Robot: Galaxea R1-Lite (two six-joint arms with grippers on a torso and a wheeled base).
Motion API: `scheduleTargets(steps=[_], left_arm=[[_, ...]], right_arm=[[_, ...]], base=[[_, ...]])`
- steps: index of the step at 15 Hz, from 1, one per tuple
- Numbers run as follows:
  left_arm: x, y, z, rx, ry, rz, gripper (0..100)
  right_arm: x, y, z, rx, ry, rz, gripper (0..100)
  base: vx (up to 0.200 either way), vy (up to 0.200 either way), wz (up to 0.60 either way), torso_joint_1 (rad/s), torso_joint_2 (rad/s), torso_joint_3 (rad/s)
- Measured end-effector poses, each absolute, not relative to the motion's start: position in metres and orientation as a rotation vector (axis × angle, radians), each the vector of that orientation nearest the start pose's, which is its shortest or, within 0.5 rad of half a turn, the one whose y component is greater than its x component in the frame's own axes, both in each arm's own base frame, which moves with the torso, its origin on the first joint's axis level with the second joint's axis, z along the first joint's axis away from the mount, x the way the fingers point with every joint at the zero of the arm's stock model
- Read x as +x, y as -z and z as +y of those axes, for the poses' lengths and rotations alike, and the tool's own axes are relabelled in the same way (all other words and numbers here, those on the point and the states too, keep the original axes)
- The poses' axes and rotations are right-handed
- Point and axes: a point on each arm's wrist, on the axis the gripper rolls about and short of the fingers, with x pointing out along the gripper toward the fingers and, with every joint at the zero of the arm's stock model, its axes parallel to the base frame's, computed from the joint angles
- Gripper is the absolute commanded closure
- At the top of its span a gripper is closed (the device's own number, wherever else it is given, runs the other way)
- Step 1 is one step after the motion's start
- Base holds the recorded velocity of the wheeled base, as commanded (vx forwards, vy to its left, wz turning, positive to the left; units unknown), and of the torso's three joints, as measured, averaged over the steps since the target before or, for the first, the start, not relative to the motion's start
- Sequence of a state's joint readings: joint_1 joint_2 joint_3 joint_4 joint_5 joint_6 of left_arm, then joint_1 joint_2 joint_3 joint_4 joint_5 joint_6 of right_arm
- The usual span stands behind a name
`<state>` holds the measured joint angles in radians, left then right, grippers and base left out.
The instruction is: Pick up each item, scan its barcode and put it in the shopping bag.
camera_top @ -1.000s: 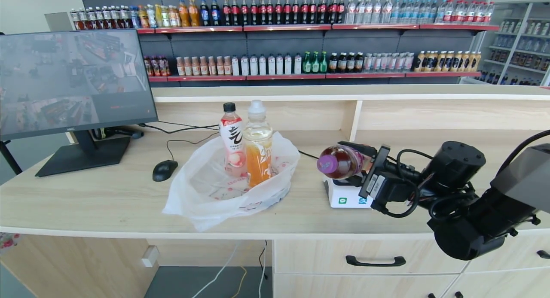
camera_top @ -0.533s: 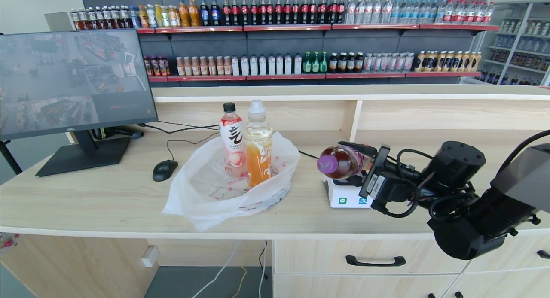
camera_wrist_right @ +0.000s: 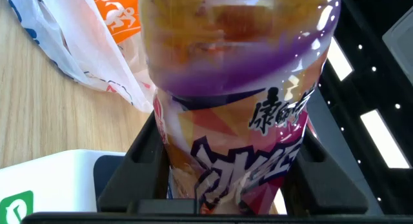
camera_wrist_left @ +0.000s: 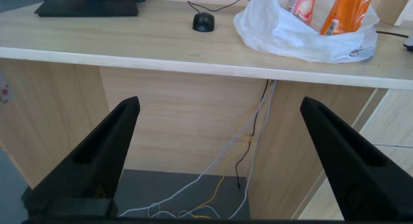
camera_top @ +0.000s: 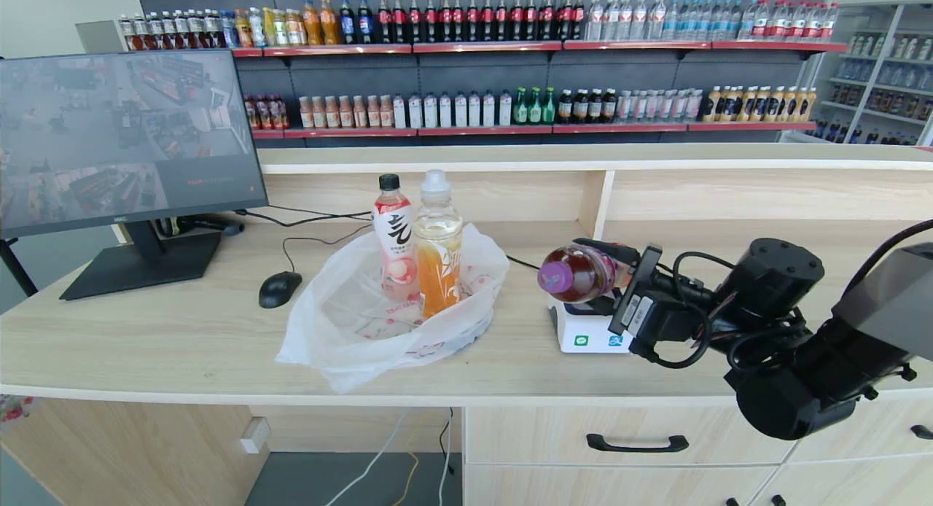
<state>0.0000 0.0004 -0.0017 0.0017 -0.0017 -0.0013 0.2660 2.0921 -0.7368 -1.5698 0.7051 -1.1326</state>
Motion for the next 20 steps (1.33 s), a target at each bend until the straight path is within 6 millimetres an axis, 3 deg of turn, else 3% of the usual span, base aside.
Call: scheduleTargets(steps=[6, 12, 15, 18, 20], left_arm=[[-0.023, -0.076, 0.0, -0.001, 0.002, 0.0, 0], [-0.023, -0.076, 0.0, 0.002, 0.002, 0.0, 0], [-0.023, -0.076, 0.0, 0.006, 0.002, 0.0, 0], [-0.023, -0.076, 0.0, 0.005, 0.001, 0.0, 0], [-0.023, -0.076, 0.0, 0.005, 0.002, 0.0, 0]], right_arm=[[0.336, -0.139, 0.107, -1.076, -0.72, -0.771, 100], [0.32, -0.181, 0.117, -0.983, -0.671, -0.844, 100], [0.298, -0.205, 0.121, -0.871, -0.594, -0.817, 100], [0.265, -0.219, 0.148, -0.724, -0.566, -0.795, 100], [0.252, -0.221, 0.152, -0.578, -0.579, -0.734, 100]], base=[[0.0, 0.0, 0.0, 0.0, 0.0, 0.0], [0.0, 0.0, 0.0, 0.0, 0.0, 0.0], [0.0, 0.0, 0.0, 0.0, 0.0, 0.0], [0.0, 0.0, 0.0, 0.0, 0.0, 0.0], [0.0, 0.0, 0.0, 0.0, 0.0, 0.0]])
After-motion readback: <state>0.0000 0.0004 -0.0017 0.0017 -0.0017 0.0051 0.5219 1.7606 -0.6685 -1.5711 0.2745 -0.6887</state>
